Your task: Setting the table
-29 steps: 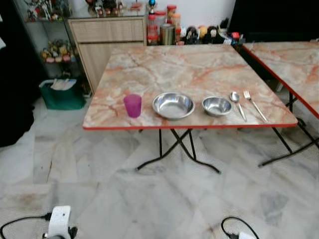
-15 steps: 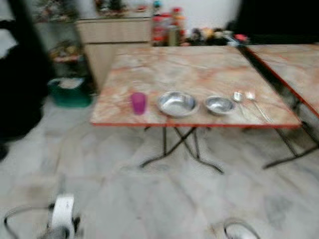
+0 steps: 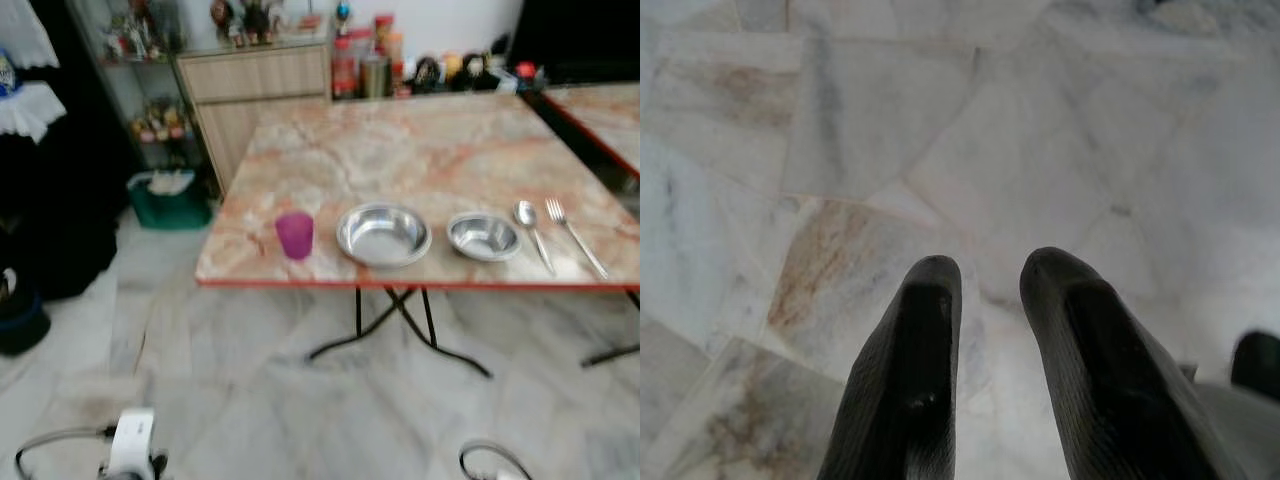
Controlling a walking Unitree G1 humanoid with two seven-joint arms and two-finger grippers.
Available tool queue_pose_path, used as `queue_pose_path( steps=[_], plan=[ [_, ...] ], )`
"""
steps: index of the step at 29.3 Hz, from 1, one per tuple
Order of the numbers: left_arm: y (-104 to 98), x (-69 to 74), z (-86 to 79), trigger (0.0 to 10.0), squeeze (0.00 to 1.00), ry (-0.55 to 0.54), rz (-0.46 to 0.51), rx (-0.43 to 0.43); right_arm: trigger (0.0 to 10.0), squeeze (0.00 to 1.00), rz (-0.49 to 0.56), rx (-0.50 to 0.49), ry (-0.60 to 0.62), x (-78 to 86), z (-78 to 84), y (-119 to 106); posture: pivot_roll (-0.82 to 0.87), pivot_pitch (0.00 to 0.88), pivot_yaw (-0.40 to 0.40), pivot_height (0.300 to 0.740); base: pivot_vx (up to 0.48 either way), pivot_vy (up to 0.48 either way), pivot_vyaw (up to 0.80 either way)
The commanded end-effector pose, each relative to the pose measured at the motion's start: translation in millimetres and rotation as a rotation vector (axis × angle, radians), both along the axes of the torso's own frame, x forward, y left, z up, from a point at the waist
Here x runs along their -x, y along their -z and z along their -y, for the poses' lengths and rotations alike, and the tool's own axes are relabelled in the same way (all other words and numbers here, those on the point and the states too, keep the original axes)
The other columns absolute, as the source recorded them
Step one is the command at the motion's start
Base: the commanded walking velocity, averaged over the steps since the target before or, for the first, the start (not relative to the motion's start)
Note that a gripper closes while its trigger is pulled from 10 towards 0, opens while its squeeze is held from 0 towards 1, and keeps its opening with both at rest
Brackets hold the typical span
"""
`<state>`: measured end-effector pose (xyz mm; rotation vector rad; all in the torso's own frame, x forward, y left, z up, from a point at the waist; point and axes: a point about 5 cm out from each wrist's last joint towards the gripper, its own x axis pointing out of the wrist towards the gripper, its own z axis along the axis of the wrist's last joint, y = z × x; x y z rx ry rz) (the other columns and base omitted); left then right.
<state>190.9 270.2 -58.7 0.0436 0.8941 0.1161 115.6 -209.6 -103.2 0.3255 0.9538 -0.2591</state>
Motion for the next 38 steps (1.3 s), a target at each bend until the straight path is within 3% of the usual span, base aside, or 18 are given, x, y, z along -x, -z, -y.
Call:
queue_pose_path(
  steps=[1, 10, 38],
  plan=[
    [-1.6, 6.5, -13.1, 10.0, 0.0, -0.008, -0.02, -0.035, 10.0, 0.0, 0.011, -0.028, -0.005, -5.9, -11.8, 0.3, 0.04, 0.0, 0.058, 0.736, 0.45, 0.0, 0.0],
    [-1.5, 6.0, -12.3, 10.0, 0.0, -0.007, -0.019, -0.034, 10.0, 0.0, 0.016, -0.031, -0.006, -6.4, -11.3, -0.1, 0.04, 0.0, 0.055, 0.736, 0.413, 0.0, 0.0],
    [0.6, 8.1, -9.5, 10.0, 0.0, -0.001, -0.026, -0.022, 10.0, 0.0, 0.017, -0.011, -0.059, -5.9, -9.2, -0.6, 0.03, 0.0, 0.04, 0.736, 0.0, 0.0, 0.0]
  ],
)
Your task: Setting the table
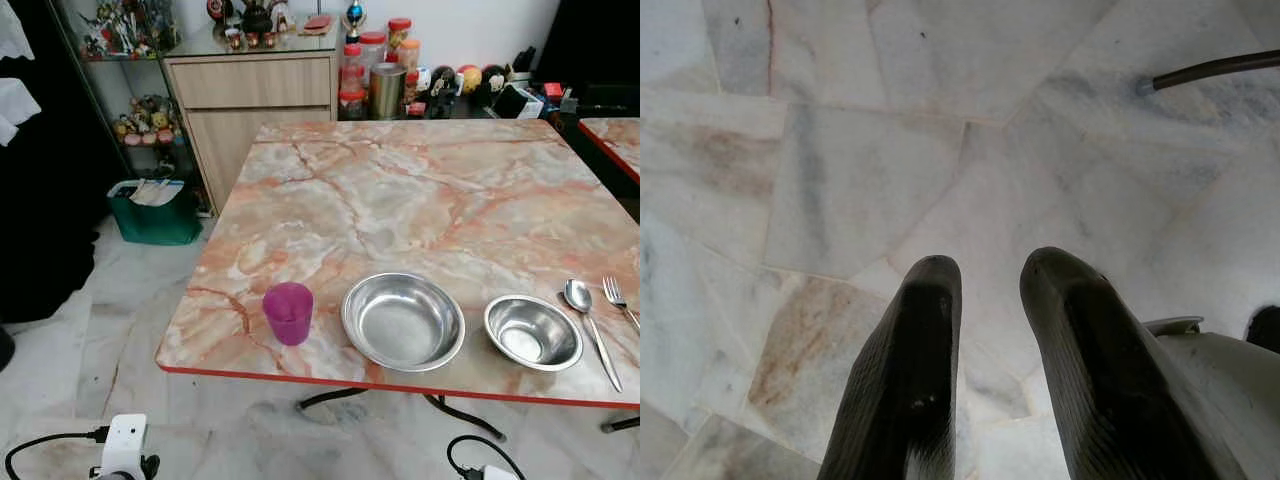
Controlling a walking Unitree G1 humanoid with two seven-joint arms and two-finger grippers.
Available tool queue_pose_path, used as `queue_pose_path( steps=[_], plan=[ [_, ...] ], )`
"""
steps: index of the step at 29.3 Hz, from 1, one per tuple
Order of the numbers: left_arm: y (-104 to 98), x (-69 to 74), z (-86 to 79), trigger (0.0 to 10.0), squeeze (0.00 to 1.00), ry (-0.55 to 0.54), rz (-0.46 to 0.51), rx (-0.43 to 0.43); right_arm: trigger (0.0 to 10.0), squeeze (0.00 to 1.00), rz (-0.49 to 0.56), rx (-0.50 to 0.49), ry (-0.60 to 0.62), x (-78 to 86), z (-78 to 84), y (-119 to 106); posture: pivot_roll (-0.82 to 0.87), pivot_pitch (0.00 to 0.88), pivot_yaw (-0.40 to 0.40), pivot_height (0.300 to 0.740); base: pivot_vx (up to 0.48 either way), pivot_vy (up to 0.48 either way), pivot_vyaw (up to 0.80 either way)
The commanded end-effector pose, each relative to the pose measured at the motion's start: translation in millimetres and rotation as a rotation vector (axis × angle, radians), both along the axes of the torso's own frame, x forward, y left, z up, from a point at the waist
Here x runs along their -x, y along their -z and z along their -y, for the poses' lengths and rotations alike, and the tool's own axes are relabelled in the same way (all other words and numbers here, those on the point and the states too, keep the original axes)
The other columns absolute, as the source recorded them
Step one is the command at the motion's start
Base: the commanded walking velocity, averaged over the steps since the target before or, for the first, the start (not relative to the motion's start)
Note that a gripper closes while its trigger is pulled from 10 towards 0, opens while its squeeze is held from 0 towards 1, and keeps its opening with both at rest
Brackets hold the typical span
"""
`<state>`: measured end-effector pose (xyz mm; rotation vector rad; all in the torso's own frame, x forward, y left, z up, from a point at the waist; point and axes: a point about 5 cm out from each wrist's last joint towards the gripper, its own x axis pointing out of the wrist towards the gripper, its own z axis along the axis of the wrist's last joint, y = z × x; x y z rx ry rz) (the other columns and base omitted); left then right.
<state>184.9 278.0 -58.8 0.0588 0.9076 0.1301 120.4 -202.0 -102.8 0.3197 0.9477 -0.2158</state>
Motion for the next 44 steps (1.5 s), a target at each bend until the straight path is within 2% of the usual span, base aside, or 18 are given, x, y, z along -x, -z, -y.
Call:
queue_pose_path(
  steps=[1, 4, 10, 20, 24, 32, 38, 44],
  plan=[
    [1, 2.1, -1.6, 10.0, 0.0, 0.007, -0.012, -0.004, 10.0, 0.0, 0.004, 0.004, -0.033, -1.4, -1.7, 0, 0.03, 0.0, 0.04, 0.736, 0.0, 0.0, 0.0],
    [1, 2.0, -1.3, 10.0, 0.0, 0.01, -0.013, -0.003, 10.0, 0.0, 0.007, 0.019, -0.086, -2.8, -1.5, -1, 0.02, 0.0, 0.037, 0.736, 0.0, 0.0, 0.0],
    [0, 1.0, -0.9, 10.0, 0.0, 0.013, -0.013, -0.001, 10.0, 0.0, 0.009, 0.044, -0.106, -4.5, -0.1, -2, 0.01, 0.0, 0.039, 0.736, 0.0, 0.0, 0.0],
    [0, -0.9, -0.1, 10.0, 0.0, 0.012, -0.011, 0.001, 10.0, 0.0, 0.033, 0.056, -0.097, -8.1, 1.1, -4, 0.0, 0.0, 0.04, 0.736, 0.0, 0.0, 0.0],
    [0, -1.6, 0.5, 10.0, 0.0, 0.015, -0.011, 0.002, 10.0, 0.0, 0.036, 0.108, -0.2, -11.7, 1.8, -5, 0.0, 0.0, 0.039, 0.736, 0.0, 0.0, 0.0],
    [-1, -2.0, 0.7, 10.0, 0.0, 0.012, -0.01, 0.005, 10.0, 0.0, 0.043, 0.131, -0.213, -13.1, 2.5, -6, 0.0, 0.0, 0.036, 0.736, 0.0, 0.0, 0.0],
    [0, -1.4, 0.5, 10.0, 0.0, 0.015, -0.012, 0.008, 10.0, 0.0, 0.039, 0.198, -0.301, -14.8, 3.1, -7, 0.0, 0.0, 0.039, 0.736, 0.0, 0.0, 0.0],
    [-1, -1.5, 0.0, 10.0, 0.0, 0.019, -0.015, 0.004, 10.0, 0.0, 0.029, 0.232, -0.303, -14.5, 4.5, -7, 0.0, 0.0, 0.044, 0.736, 0.0, 0.0, 0.0]
  ],
)
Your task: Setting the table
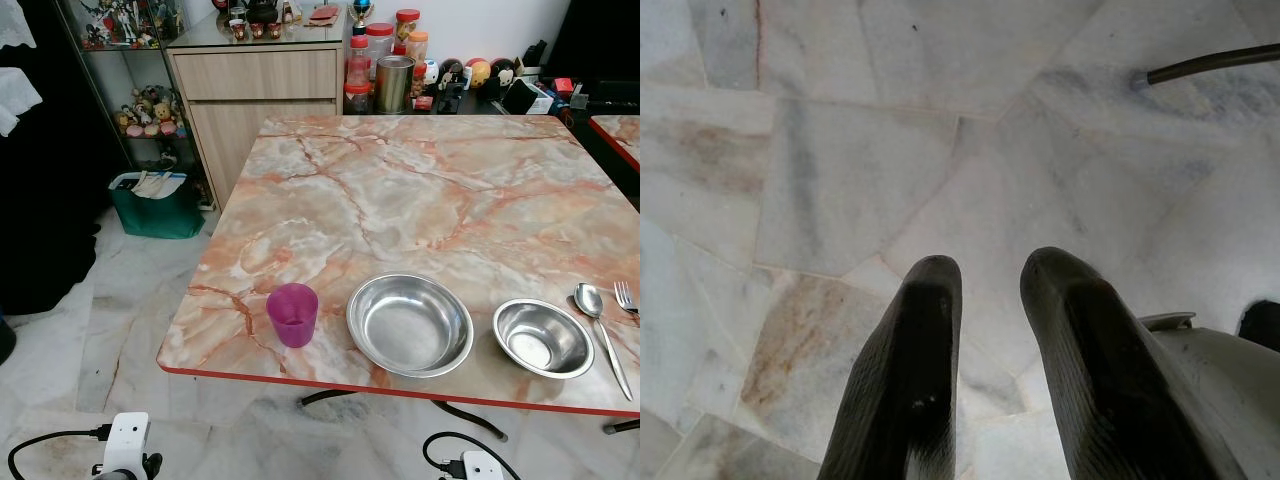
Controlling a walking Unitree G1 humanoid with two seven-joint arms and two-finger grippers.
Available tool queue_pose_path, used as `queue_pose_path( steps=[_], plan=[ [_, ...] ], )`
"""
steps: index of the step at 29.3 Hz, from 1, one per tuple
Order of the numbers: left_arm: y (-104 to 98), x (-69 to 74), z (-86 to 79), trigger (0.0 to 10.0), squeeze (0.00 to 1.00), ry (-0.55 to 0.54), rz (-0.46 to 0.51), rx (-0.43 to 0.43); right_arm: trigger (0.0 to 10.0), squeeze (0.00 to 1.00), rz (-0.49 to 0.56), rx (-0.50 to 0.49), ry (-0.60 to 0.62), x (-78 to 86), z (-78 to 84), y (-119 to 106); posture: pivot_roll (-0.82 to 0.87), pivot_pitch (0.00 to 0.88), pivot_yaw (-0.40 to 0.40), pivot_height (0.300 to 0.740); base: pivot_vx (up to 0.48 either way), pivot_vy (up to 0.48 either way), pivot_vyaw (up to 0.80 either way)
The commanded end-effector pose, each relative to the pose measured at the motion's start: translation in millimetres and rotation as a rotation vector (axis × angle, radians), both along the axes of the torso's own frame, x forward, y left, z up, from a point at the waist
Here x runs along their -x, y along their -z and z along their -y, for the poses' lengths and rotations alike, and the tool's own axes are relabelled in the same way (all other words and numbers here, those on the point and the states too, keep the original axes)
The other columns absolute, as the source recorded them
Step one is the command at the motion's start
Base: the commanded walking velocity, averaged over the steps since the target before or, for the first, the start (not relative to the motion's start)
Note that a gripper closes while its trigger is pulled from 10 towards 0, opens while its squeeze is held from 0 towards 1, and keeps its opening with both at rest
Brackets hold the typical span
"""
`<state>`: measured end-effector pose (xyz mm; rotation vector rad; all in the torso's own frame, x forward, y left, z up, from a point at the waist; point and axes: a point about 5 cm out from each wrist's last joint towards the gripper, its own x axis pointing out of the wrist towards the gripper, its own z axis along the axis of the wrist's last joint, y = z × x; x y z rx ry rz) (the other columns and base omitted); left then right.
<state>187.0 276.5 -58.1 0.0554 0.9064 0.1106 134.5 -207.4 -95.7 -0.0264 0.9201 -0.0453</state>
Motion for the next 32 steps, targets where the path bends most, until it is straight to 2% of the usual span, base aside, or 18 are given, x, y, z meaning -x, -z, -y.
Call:
queue_pose_path(
  steps=[1, 13, 14, 16, 17, 21, 27, 32],
  plan=[
    [0, 0.7, -1.6, 10.0, 0.0, 0.004, -0.016, -0.008, 10.0, 0.0, 0.0, 0.01, -0.007, -0.4, -0.8, 0, 0.0, 0.0, 0.044, 0.736, 0.0, 0.0, 0.0],
    [0, 0.2, -2.2, 10.0, 0.0, 0.012, -0.018, -0.006, 10.0, 0.0, 0.038, 0.027, 0.03, -2.3, -0.5, -2, -0.01, 0.0, 0.05, 0.736, 0.0, 0.0, 0.0],
    [0, 0.3, -2.1, 10.0, 0.0, 0.012, -0.018, -0.005, 10.0, 0.0, 0.166, 0.041, 0.041, -25.4, 29.4, -20, -0.01, 0.0, 0.05, 0.736, 0.0, 0.0, 0.0],
    [-1, 0.1, -2.1, 10.0, 0.0, 0.013, -0.018, -0.005, 10.0, 0.0, 0.275, 0.062, 0.03, -44.1, 54.7, -41, -0.01, 0.0, 0.05, 0.736, 0.0, 0.0, 0.0],
    [-1, 0.1, -2.1, 10.0, 0.0, 0.013, -0.018, -0.005, 10.0, 0.0, 0.296, 0.07, 0.023, -47.5, 59.5, -45, -0.01, 0.0, 0.05, 0.736, 0.0, 0.0, 0.0],
    [0, 0.1, -1.9, 10.0, 0.0, 0.018, -0.02, -0.004, 10.0, 0.0, 0.329, 0.065, 0.026, -49.0, 57.9, -47, -0.01, 0.0, 0.051, 0.736, 0.0, 0.0, 0.0],
    [-1, -0.1, -2.2, 10.0, 0.0, 0.024, -0.023, -0.006, 10.0, 0.0, 0.372, 0.009, 0.021, -51.4, 53.4, -50, -0.01, 0.0, 0.055, 0.736, 0.0, 0.0, 0.0],
    [-1, -0.1, -2.1, 10.0, 0.0, 0.025, -0.023, -0.005, 10.0, 0.0, 0.367, -0.017, 0.023, -47.6, 49.7, -48, -0.01, 0.0, 0.054, 0.736, 0.0, 0.0, 0.0]
  ],
)
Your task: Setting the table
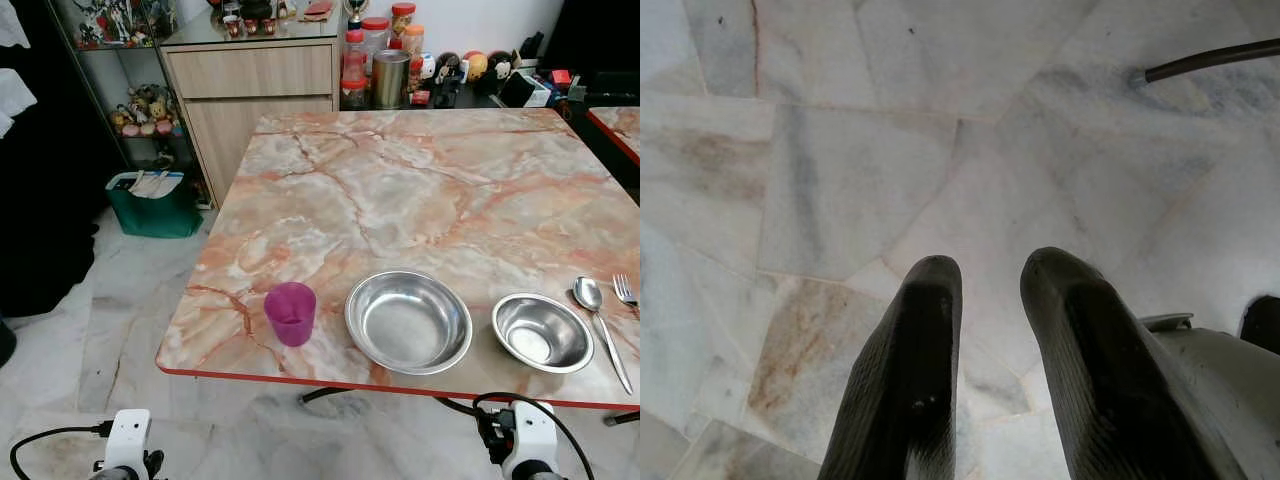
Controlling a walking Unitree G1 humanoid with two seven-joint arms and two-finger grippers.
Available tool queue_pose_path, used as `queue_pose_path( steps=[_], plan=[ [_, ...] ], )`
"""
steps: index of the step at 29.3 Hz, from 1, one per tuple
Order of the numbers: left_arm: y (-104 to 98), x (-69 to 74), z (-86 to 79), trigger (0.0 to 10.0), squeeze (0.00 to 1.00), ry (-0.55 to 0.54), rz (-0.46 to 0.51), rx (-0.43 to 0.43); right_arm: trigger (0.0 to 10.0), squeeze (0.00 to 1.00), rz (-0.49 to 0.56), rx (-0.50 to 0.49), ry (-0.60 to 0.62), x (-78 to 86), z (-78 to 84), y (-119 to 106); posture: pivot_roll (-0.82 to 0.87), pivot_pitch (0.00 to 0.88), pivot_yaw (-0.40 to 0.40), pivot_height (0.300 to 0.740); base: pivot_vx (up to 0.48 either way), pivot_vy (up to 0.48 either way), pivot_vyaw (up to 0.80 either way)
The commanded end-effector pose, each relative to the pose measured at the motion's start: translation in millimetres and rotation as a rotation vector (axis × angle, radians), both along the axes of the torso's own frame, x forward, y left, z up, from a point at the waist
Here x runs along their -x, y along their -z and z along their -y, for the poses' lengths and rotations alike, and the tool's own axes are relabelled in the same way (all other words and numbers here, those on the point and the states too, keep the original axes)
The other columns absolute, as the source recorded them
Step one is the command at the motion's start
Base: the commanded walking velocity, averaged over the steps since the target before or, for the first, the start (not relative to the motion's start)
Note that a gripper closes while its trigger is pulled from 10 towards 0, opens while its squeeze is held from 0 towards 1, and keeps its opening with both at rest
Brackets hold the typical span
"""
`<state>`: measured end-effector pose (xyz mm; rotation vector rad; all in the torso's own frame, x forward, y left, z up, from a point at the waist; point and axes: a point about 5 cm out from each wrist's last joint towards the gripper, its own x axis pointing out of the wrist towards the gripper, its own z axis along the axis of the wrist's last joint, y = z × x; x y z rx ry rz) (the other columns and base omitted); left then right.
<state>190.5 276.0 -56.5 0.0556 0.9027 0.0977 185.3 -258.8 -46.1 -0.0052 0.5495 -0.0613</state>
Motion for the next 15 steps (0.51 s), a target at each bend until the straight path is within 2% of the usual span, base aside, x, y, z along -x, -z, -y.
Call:
queue_pose_path(
  steps=[1, 4, 8, 13, 15],
  plan=[
    [1, 3.4, -2.5, 10.0, 0.0, 0.014, -0.026, -0.009, 10.0, 0.0, -0.006, -0.017, 0.002, 4.4, -3.5, 3, -0.01, 0.0, 0.056, 0.736, 0.0, 0.0, 0.0],
    [1, 3.4, -2.4, 10.0, 0.0, 0.016, -0.027, -0.009, 10.0, 0.0, -0.007, -0.027, -0.001, 6.6, -7.5, 5, -0.01, 0.0, 0.053, 0.736, 0.0, 0.0, 0.0],
    [1, 3.5, -2.9, 10.0, 0.0, 0.016, -0.028, -0.012, 10.0, 0.0, 0.044, -0.053, 0.013, 10.3, -13.4, 4, -0.01, 0.0, 0.055, 0.736, 0.0, 0.0, 0.0],
    [1, 3.6, -3.0, 10.0, 0.0, 0.019, -0.032, -0.014, 10.0, 0.0, 0.087, -0.056, 0.022, 26.8, -23.0, 5, -0.01, 0.0, 0.056, 0.736, 0.0, 0.0, 0.0],
    [1, 3.7, -3.0, 10.0, 0.0, 0.019, -0.032, -0.014, 10.0, 0.0, 0.092, -0.055, 0.024, 28.3, -23.4, 4, -0.01, 0.0, 0.056, 0.736, 0.0, 0.0, 0.0]
  ],
)
